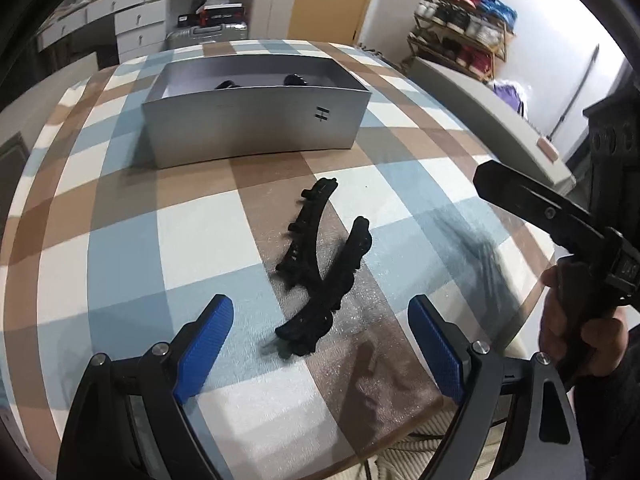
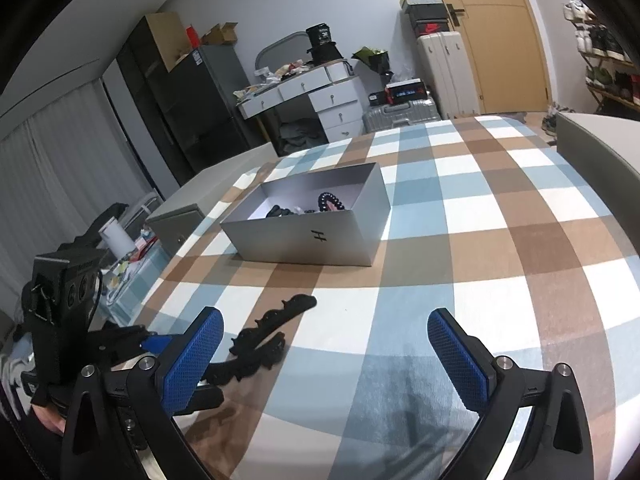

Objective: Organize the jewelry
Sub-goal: 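Lower the left gripper onto a black claw clip and close it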

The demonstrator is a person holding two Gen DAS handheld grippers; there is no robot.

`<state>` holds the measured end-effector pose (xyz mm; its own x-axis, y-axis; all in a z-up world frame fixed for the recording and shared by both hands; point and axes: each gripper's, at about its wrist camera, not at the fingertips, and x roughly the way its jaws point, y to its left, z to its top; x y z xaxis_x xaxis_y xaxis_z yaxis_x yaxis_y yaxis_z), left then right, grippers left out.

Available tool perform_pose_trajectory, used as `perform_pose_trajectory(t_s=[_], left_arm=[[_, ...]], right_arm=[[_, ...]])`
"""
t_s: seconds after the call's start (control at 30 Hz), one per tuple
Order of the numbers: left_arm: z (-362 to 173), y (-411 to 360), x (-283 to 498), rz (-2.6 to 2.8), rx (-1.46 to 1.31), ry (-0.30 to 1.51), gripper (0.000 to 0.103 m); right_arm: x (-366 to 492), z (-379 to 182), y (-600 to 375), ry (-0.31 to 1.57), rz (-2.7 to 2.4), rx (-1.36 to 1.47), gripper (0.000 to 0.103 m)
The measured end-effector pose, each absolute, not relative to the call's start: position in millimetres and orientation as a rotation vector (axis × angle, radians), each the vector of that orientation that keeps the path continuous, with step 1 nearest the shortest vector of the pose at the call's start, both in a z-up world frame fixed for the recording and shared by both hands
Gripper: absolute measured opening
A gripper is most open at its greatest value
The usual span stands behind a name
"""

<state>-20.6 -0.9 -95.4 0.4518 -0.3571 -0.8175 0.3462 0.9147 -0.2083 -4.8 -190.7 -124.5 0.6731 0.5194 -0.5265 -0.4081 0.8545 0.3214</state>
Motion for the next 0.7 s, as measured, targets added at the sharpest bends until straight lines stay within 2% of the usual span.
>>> perform_pose_trajectory(t_s=[0.1,0.2,0.27,0.3,0.47,0.63,0.7], left_arm=[[-96,-4,-19,-0.446,0.012,1.020,0.082],[-99,-8,-13,-0.478,0.028,1.047,0.059],[-103,-9,-12,-0.500,0.039,1.066,0.039],[-104,-8,-12,-0.503,0.049,1.070,0.037],[-103,-9,-11,-0.517,0.068,1.084,0.012],[-101,-15,-19,-0.511,0.132,1.075,0.010],[-99,-19,-26,-0.515,0.158,1.063,0.006]], right_arm=[[-5,-125,-192,0.651,0.528,0.196,0.103],[-6,-125,-194,0.645,0.520,0.208,0.103],[-6,-125,-196,0.640,0.519,0.216,0.103],[-6,-124,-198,0.639,0.516,0.220,0.103],[-7,-124,-200,0.636,0.511,0.224,0.103],[-7,-124,-200,0.635,0.511,0.238,0.103],[-6,-125,-200,0.638,0.514,0.240,0.103]])
